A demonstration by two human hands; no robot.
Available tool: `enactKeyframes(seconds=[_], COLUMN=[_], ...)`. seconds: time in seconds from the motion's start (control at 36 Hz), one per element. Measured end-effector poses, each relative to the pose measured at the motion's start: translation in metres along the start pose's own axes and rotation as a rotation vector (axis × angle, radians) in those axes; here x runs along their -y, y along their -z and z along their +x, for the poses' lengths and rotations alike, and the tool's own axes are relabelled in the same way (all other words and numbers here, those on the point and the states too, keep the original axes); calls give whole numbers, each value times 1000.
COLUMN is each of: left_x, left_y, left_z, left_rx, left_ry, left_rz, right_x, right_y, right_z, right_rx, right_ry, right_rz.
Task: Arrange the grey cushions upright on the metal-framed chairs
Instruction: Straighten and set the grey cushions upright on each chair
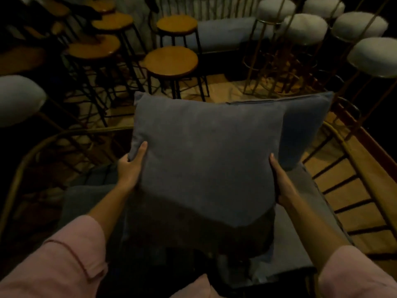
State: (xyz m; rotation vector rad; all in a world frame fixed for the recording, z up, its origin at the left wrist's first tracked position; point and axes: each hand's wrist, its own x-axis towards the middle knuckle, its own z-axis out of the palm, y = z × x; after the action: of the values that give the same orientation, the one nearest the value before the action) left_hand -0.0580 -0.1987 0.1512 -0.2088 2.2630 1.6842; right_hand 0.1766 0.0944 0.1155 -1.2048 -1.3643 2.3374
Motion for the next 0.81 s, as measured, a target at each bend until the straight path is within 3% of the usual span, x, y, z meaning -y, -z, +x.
enactKeyframes(seconds=[0.11,0.31,0.42,0.64,0.72,0.81], left_x=[-10,-15,-7,-20,-8,20], left_y=[78,212,269,283,274,268], left_z=[31,116,177,226,251,270], left_rx=[-100,-358,-301,-207,-198,-166], left_ry=[-7,52,7,-80,-83,28], left_rz=[-51,-29,-41,-115,-60,58], right_x=[6,6,5,-21,-30,-42], right_y=[-94,-250,-321,-397,-411,-419], right_z=[18,55,71,119,127,138], right_rx=[139,215,292,270,135,11], right_ry=[71,202,252,227,205,338], right_rz=[-105,-228,-258,-265,-364,-427])
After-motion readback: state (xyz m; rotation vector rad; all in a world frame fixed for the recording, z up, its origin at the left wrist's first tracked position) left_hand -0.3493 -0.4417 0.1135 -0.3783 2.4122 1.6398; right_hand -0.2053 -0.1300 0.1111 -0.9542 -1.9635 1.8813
